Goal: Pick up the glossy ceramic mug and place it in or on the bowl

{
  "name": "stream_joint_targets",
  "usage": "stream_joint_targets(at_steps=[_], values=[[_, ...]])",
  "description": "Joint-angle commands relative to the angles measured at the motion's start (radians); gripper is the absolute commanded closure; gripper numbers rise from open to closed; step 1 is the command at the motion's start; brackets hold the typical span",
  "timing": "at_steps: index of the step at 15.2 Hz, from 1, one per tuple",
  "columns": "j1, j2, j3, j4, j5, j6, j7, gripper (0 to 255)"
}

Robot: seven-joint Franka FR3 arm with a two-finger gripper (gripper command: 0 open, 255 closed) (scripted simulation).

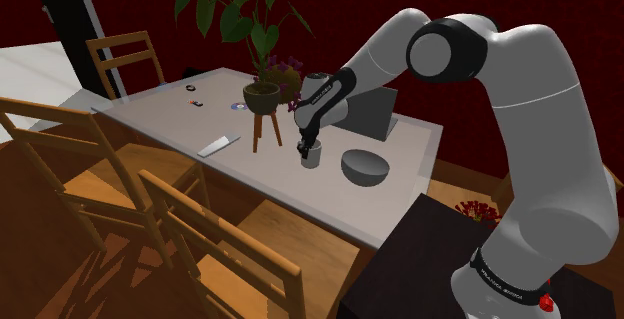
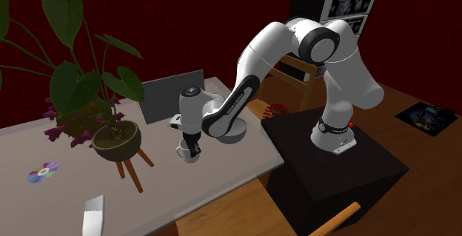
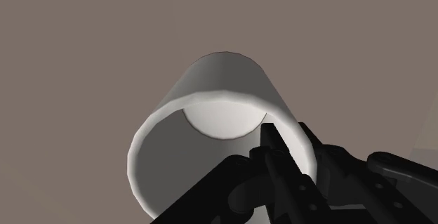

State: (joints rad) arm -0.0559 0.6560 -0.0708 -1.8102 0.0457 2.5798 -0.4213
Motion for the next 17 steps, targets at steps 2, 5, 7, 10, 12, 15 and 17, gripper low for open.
stream_joint_targets(at_steps=[2,5,7,10,12,15,17], values=[[0.000,0.000,0.000,0.000,0.000,0.000,0.000,255],[0.001,-0.021,-0.001,-0.003,-0.001,-0.017,0.001,255],[0.002,-0.041,-0.003,-0.006,-0.003,-0.034,0.001,255],[0.004,-0.070,-0.005,-0.008,-0.005,-0.062,0.003,255],[0.005,-0.089,-0.007,-0.009,-0.007,-0.080,0.003,255],[0.007,-0.117,-0.008,-0.008,-0.009,-0.109,0.005,255],[0.007,-0.135,-0.010,-0.006,-0.011,-0.128,0.005,255]])
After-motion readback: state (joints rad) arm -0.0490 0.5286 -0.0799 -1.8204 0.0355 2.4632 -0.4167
